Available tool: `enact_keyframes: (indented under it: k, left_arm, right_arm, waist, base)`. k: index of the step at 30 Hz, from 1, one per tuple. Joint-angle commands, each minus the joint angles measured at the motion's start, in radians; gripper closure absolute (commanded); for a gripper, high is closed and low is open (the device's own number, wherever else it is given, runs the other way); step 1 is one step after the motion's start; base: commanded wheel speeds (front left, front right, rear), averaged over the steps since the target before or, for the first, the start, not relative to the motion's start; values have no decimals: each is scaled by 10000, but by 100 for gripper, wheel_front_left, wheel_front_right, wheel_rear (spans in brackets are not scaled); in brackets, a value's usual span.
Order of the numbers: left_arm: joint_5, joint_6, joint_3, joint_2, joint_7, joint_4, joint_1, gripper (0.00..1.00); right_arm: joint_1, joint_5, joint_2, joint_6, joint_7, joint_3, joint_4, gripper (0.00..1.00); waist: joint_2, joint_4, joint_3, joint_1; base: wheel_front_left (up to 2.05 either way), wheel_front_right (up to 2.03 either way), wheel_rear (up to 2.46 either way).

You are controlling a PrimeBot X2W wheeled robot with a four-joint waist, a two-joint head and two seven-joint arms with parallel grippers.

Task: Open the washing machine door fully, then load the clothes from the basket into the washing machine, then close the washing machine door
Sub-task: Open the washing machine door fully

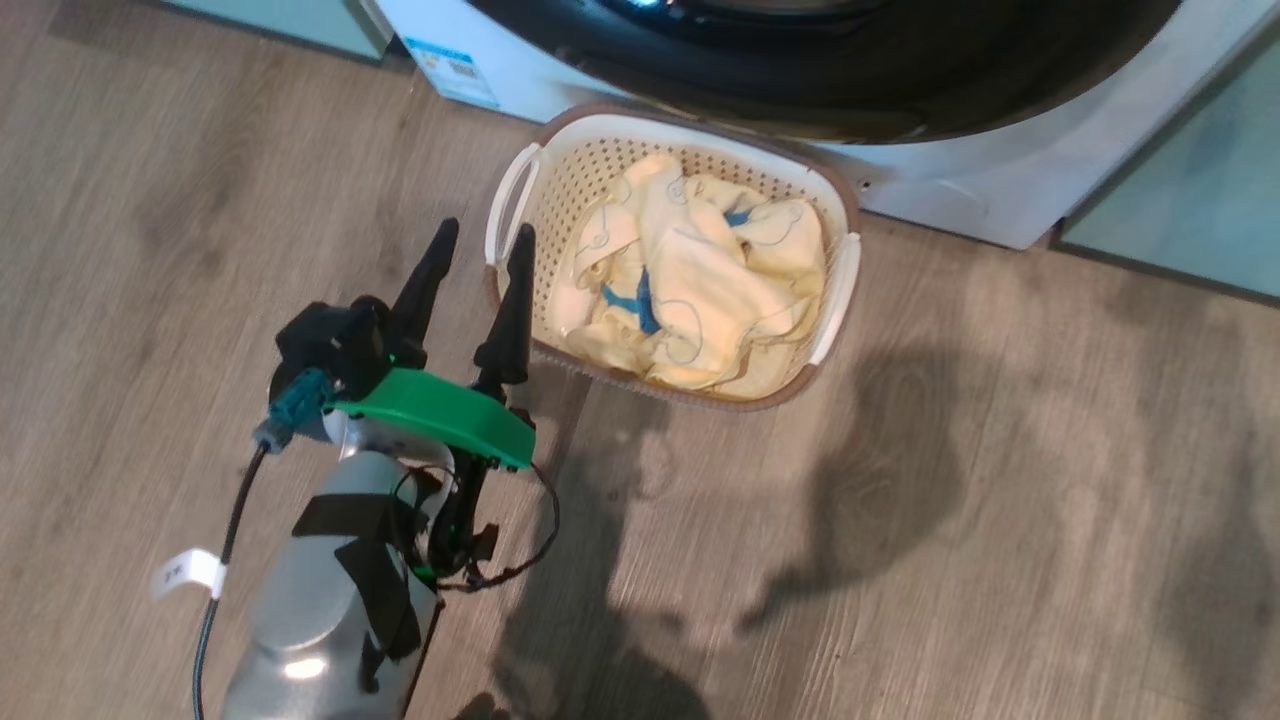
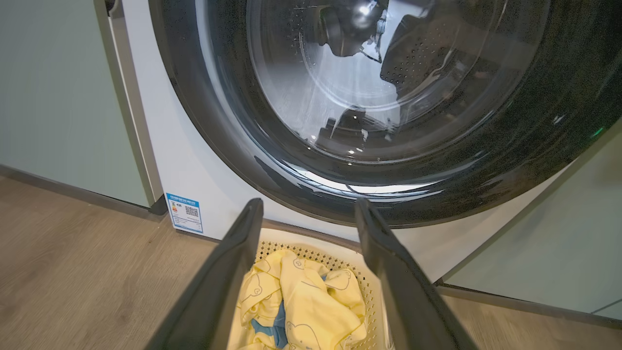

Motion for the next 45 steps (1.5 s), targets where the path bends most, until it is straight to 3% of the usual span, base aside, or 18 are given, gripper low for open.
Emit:
enact_keyframes:
  k: [1,32,45]
  left_arm:
    - [-99,93,288,202,-63,-350,-306,0]
    - [-478,334,-33,202,-63,-508,-665,0]
    - [-464,321,23,202,-63,-397,-589,0]
  right_arm:
    - [-405,2,-103,37,230,75,-236,100]
    - [-1997,-343,436,37,1262,581,260,100]
    - [-1439,-349,348,37,2171,1109,-59,100]
  waist:
    - [0,146,198,-2]
    - [0,678,898,-2]
    - [0,684,618,-2]
  base:
    - [0,0,0]
    - [0,0,0]
    - [0,0,0]
